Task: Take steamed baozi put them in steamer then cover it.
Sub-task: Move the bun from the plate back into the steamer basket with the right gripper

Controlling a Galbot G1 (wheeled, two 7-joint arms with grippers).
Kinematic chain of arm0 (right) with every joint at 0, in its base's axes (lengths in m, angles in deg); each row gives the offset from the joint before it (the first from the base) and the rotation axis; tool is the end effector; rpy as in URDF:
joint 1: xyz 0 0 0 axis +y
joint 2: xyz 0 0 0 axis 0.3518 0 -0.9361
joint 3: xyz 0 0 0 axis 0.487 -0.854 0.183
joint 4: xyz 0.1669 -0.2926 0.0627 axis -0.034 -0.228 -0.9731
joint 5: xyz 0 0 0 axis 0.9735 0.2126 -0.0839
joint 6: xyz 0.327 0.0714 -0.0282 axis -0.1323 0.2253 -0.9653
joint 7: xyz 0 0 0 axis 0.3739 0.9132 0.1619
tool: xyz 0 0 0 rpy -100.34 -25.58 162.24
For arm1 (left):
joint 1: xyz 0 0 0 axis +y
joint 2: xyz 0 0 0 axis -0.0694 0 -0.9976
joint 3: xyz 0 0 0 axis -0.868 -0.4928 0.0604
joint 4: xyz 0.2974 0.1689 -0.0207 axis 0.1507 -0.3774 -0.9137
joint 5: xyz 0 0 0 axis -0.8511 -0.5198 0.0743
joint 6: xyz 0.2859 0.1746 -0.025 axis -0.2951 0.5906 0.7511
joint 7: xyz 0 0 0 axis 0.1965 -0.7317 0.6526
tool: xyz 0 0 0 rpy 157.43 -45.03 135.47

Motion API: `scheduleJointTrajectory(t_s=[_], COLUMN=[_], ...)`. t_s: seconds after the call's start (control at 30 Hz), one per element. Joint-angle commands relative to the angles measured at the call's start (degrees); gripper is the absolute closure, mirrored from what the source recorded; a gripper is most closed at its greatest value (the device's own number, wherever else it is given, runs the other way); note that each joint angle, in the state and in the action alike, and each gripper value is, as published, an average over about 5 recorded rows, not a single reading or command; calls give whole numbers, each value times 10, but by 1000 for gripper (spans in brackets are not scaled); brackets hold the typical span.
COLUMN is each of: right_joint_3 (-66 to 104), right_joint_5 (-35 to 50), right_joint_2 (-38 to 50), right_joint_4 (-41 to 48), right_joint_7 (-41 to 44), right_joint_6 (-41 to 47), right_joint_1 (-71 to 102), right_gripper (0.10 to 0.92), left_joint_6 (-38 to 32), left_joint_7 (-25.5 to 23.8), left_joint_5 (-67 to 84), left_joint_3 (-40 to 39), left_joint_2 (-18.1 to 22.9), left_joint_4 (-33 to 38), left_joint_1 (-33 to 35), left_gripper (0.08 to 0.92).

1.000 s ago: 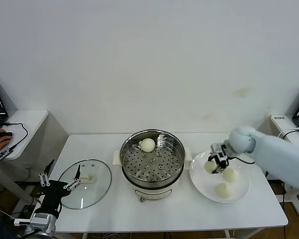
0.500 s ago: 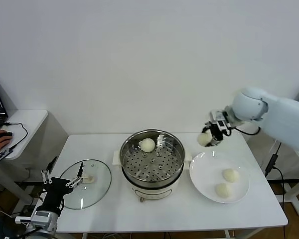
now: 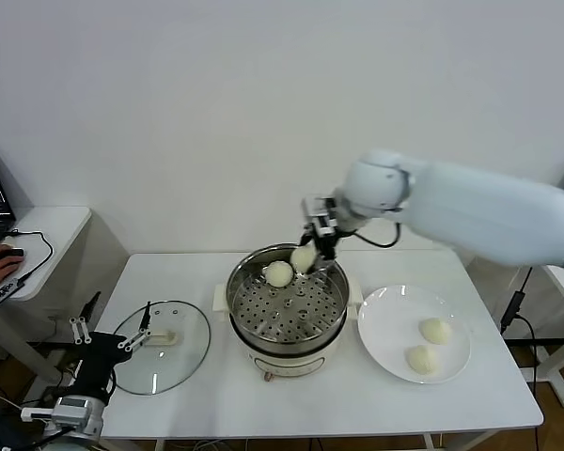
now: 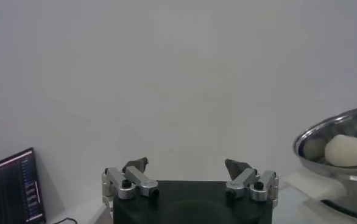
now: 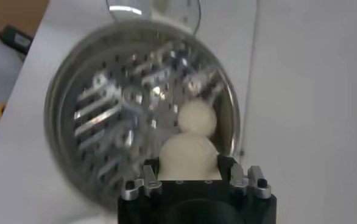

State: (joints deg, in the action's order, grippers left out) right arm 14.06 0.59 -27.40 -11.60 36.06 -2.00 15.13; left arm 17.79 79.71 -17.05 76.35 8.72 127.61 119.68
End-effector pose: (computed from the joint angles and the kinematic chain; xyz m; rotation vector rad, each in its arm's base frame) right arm 0.4898 0.0887 -0.0227 1.4716 -1.5360 1.5041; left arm 0.1573 0.1055 -0.2455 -0.0435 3.0397 0.6282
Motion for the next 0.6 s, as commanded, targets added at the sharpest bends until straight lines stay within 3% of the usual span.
scheduleJointTrajectory(t_s=[0.03, 0.6], right_joint_3=[-3, 2], right_joint_5=[23, 16], right_joint_2=[-132, -183], right_joint_4=[72, 120], right_joint_7=[-44, -74], right_joint_6=[49, 71], right_joint_1=[77, 119], right_gripper=[423, 423], left_joint_6=[0, -1], left_joint_7=[0, -1], left_joint_5=[1, 1], left_joint_3=[6, 5], left_joint_2=[5, 11], left_joint_4=[5, 0], left_joint_1=[0, -3], left_gripper=[177, 177])
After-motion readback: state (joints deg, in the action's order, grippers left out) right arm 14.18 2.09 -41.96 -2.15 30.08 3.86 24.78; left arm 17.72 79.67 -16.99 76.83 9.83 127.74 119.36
